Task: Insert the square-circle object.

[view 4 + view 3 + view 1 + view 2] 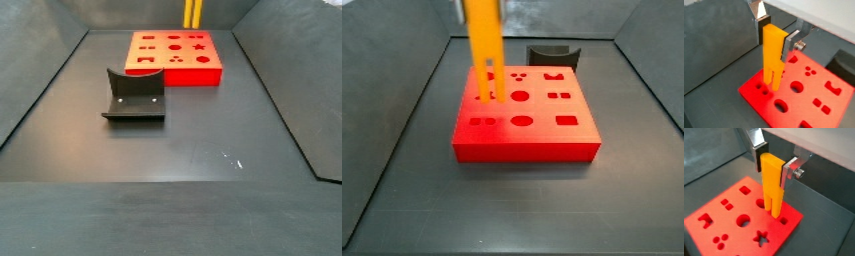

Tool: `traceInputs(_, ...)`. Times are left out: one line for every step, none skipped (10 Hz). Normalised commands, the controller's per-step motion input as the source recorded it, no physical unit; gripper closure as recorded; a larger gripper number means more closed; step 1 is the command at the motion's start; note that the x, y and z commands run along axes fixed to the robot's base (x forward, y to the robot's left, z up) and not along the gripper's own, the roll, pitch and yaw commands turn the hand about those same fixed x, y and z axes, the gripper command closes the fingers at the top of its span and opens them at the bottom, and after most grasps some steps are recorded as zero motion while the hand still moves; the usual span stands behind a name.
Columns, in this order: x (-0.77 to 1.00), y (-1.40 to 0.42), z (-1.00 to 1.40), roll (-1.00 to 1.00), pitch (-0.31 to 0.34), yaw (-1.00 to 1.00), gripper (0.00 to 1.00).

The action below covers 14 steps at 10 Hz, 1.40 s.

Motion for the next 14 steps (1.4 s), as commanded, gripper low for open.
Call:
traceInputs(-0.32, -0.27, -0.34, 0.1, -0.084, 0.11, 1.0)
traceInputs(-0.14, -0.24, -0.27, 0.11, -0.063, 0.15, 1.0)
traceInputs(0.0, 0.0, -0.28, 0.04, -0.014, 0.12, 1.0)
traceInputs(0.0, 0.0, -0.27, 0.06, -0.004, 0.19, 1.0)
traceInputs(0.0, 0.0, -0.29, 0.07, -0.004, 0.18, 1.0)
traceInputs(0.0, 0.0, -0.26, 0.07, 0.0, 0.15, 1.0)
traceInputs(0.0, 0.0, -0.25, 0.05, -0.001, 0.13, 1.0)
traceInputs(0.0, 0.0, -0.27, 0.06, -0.007, 0.12, 1.0)
traceInputs(0.23, -0.02, -0.22, 0.03, -0.004, 0.13, 1.0)
traceInputs(0.29, -0.07, -0.19, 0.02, -0.006, 0.09, 1.0)
traceInputs(0.04, -0.02, -0.17, 0.04, 0.0, 0.0, 1.0)
traceInputs(0.0, -0.01, -0.14, 0.05, 0.0, 0.0, 1.0)
traceInputs(0.0, 0.0, -0.15, 0.09, 0.0, -0.03, 1.0)
traceInputs(0.0, 0.0, -0.19, 0.12, 0.0, -0.16, 1.0)
